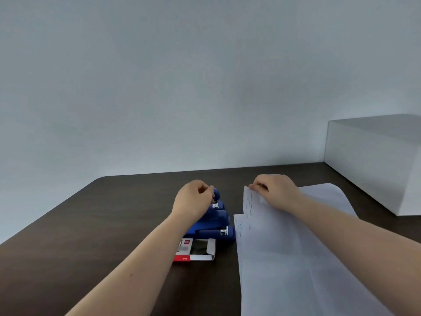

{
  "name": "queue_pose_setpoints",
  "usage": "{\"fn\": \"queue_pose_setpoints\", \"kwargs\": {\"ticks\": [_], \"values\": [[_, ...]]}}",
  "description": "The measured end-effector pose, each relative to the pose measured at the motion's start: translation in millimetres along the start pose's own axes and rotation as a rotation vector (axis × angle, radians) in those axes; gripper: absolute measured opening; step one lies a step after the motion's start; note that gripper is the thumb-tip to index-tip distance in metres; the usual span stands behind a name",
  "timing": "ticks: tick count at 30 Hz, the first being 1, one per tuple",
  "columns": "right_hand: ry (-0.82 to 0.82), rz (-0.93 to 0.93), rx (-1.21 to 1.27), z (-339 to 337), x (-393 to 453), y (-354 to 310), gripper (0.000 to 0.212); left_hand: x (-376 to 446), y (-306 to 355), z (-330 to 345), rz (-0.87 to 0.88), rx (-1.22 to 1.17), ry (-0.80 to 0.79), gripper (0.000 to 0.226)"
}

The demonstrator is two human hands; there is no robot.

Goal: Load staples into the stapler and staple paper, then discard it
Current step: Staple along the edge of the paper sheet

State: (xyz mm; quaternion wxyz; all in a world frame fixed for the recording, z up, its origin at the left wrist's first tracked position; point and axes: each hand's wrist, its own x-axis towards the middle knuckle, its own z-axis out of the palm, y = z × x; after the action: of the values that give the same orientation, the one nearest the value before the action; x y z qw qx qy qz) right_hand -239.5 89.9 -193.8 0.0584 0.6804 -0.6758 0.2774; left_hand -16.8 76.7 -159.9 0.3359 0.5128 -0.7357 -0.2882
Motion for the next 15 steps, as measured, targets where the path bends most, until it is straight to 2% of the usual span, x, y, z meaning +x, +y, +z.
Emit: {"fn": "queue_pose_setpoints", "kwargs": {"ticks": [3,9,12,15], "values": [[0.049,-0.018,0.008,-13.0,-3.6,0.7,0.033,-9.4,8.6,5.6,0.065,0.068,-0.084,0.021],[0.127,-0.109,0.006,-33.1,-11.3,-14.9,0.03,-28.5,33.0,17.8,0.126,0.128,-0.133,0.036],[0.17,-0.131,0.029,-43.5,-14.8,-25.6,0.028,-35.4,40.9,24.9,0.119,0.177,-0.211,0.029],[0.338,-0.079,-0.053,-56.1,-23.4,-37.5,0.025,-41.8,48.0,19.9,0.058,0.018,-0.113,0.025]]}}
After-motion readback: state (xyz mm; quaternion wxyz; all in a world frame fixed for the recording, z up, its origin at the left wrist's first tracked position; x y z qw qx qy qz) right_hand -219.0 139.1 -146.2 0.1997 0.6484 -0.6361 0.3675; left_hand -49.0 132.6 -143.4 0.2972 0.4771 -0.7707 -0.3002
